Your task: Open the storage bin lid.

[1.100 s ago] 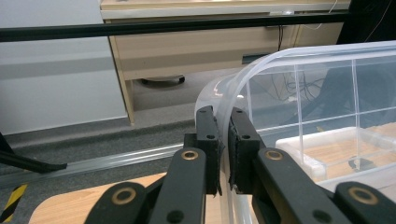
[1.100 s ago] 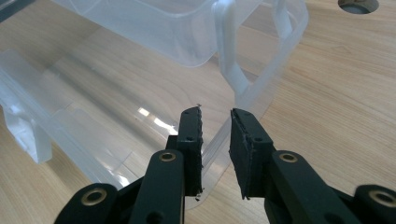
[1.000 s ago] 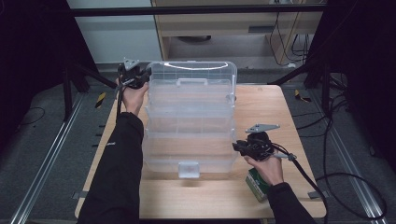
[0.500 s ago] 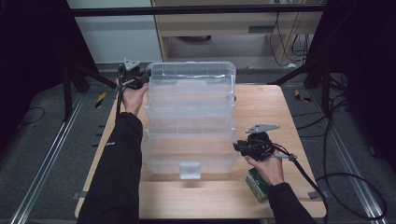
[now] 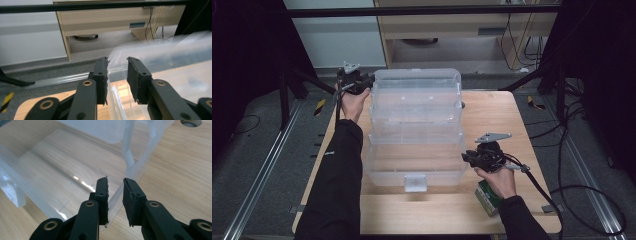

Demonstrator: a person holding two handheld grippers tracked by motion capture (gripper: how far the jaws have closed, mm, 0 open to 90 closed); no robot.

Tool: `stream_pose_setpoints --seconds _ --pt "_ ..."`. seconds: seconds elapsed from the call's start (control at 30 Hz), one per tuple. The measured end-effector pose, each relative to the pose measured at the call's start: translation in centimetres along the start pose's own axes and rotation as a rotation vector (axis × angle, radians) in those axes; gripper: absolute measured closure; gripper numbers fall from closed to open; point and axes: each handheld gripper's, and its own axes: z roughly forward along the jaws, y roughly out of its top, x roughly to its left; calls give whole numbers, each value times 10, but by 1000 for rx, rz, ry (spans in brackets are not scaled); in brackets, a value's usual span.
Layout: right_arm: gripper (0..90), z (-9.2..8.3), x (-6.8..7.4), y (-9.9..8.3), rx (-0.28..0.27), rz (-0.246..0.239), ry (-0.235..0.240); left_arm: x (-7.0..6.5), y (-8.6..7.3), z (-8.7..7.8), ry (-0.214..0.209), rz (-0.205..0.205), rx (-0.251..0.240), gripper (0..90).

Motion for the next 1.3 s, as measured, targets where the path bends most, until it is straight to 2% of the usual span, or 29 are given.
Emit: stream_pose_setpoints --seconds 0.07,0.1,0.2,0.27,0.3,0.4,0.47,0.53,0.63,0.73,0.93,1.03,1.3 --pt "756 -1 0 0 5 5 6 3 3 -9 5 8 10 656" --pt "754 -1 0 0 1 -2 2 4 2 -15 -3 0 -6 641" --pt "755 0 2 1 1 -11 -6 6 -3 -30 -14 -7 -5 624" --pt "755 0 2 1 0 -11 -7 8 -9 -40 -25 -14 -10 610" --pt "755 0 2 1 2 -10 -7 9 -12 -45 -32 -20 4 596" --pt "755 0 2 1 4 -2 -7 10 -23 -61 -51 -13 1 582" --pt "755 0 2 1 4 -8 -6 10 -30 -71 -49 14 8 579" --pt "754 0 1 1 6 -8 -3 11 -37 -82 -61 11 -2 574" --pt "753 0 2 1 6 -6 -4 12 -46 -96 -57 15 8 560" --pt "753 0 1 1 5 -6 -4 14 -55 -110 -62 8 -4 551" --pt "750 0 1 1 1 -4 -2 19 -76 -125 -63 7 20 525" --pt "750 0 2 0 -2 -6 -4 19 -86 -130 -83 5 28 509" --pt "748 0 2 0 -2 -2 -9 22 -116 -147 -88 9 83 473"
